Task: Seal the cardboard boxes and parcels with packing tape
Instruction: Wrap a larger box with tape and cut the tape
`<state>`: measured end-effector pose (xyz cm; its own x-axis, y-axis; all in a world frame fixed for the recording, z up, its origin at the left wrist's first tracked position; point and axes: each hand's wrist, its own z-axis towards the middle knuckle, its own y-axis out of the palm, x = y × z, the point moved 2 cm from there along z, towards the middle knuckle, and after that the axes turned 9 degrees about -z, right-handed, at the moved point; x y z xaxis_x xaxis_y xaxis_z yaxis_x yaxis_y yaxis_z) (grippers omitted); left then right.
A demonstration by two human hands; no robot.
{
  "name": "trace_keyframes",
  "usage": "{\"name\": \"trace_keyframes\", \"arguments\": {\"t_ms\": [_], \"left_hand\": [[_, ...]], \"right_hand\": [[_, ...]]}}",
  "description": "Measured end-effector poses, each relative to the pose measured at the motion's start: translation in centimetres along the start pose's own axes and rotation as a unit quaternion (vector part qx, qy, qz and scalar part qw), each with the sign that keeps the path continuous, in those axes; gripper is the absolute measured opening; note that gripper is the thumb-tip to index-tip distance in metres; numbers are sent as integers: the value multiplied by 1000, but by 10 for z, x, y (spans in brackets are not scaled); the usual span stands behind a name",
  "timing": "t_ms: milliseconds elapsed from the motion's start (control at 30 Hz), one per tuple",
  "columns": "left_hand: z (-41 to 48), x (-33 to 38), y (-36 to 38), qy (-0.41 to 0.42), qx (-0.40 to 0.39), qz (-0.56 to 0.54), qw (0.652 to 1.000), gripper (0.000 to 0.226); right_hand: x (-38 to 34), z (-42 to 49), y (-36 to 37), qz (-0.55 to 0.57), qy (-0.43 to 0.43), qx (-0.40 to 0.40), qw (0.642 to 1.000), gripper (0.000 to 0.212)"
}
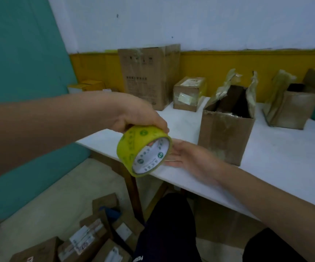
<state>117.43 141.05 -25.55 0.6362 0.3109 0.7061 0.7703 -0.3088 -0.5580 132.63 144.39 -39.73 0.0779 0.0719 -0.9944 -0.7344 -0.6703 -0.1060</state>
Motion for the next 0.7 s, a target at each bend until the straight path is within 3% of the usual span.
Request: {"name": "trace_keyframes", "arguments": {"t_ms": [33, 100, 200, 300, 367, 467, 600, 700], "left_hand": [[-1, 5, -5, 46, 22, 27, 998, 26], [-5, 12, -6, 129, 51, 59, 989, 21], [-7, 20, 0, 223, 76, 28, 971, 20], [-3, 31, 15, 293, 108, -16, 950, 17], [-3, 41, 27, 309, 96, -63, 944, 17], [-1, 58, 41, 315, 78, -65, 944, 21], [-5, 92, 48, 358, 172, -74, 915, 49], [6, 127, 58, 421, 244, -68, 871, 29]], "right_hand": [[-14, -3, -1, 89, -8, -6, 996, 49], [-42, -13, -2, 135, -45, 20, 990, 65], [-78, -36, -5, -57, -100, 149, 982, 63], [-102, -57, -14, -249, -154, 306, 906, 31], [-110, -70, -25, -269, -166, 363, 877, 20], [-120, -89, -40, -277, -150, 405, 858, 26], [-131, -126, -64, -334, -120, 461, 813, 22], [-134, -152, -82, -372, -80, 466, 799, 23]]}}
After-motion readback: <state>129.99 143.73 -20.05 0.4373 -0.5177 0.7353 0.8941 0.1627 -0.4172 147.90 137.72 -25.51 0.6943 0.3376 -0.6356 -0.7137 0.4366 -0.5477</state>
